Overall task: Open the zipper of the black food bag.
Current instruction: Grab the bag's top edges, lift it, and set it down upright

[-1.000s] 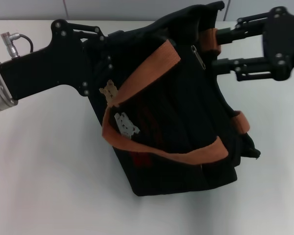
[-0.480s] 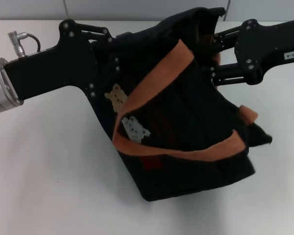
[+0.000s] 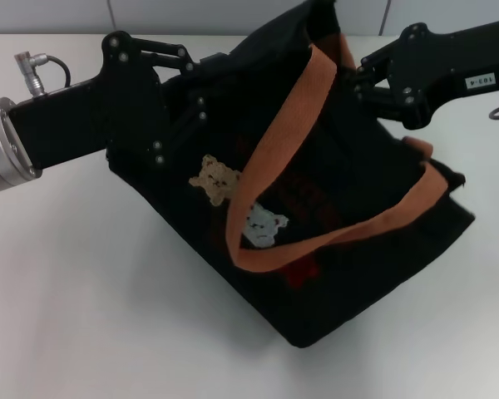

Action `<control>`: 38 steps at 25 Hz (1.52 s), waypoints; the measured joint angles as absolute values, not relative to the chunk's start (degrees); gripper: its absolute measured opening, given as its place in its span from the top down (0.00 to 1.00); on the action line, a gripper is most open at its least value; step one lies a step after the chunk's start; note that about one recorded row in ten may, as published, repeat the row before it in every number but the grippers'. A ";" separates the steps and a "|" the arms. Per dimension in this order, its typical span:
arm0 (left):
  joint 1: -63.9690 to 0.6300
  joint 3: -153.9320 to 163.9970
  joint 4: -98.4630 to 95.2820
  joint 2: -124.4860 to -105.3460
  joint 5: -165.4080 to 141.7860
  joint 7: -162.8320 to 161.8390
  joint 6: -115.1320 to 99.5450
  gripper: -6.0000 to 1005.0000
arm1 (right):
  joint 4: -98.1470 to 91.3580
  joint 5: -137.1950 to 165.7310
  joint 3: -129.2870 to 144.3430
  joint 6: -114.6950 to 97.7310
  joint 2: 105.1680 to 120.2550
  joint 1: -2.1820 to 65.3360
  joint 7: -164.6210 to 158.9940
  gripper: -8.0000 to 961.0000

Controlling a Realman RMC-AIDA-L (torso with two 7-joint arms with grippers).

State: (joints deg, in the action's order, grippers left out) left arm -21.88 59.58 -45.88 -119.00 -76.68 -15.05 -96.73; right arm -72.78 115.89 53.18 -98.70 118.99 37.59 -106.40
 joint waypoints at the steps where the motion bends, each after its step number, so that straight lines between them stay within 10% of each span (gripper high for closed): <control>1: -21.88 59.59 -45.86 -119.00 -76.67 -15.04 -96.74 0.89 | -72.84 115.89 53.16 -98.56 118.99 37.58 -106.35 0.81; 12: -21.88 59.59 -45.77 -118.85 -76.64 -14.05 -97.72 0.89 | -74.88 116.46 52.75 -99.68 118.84 37.08 -107.26 0.98; 24: -21.88 60.11 -45.75 -118.88 -76.59 -14.05 -98.24 0.89 | -75.85 116.22 54.55 -99.51 119.05 37.38 -107.22 0.59; 38: -22.42 60.27 -45.80 -118.90 -76.60 -14.07 -98.17 0.89 | -77.67 115.98 56.45 -100.29 119.09 36.41 -108.81 0.49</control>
State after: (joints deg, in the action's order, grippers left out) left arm -22.42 60.27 -45.80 -118.90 -76.60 -14.06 -98.17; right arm -77.67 115.98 56.45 -100.29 119.09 36.41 -108.82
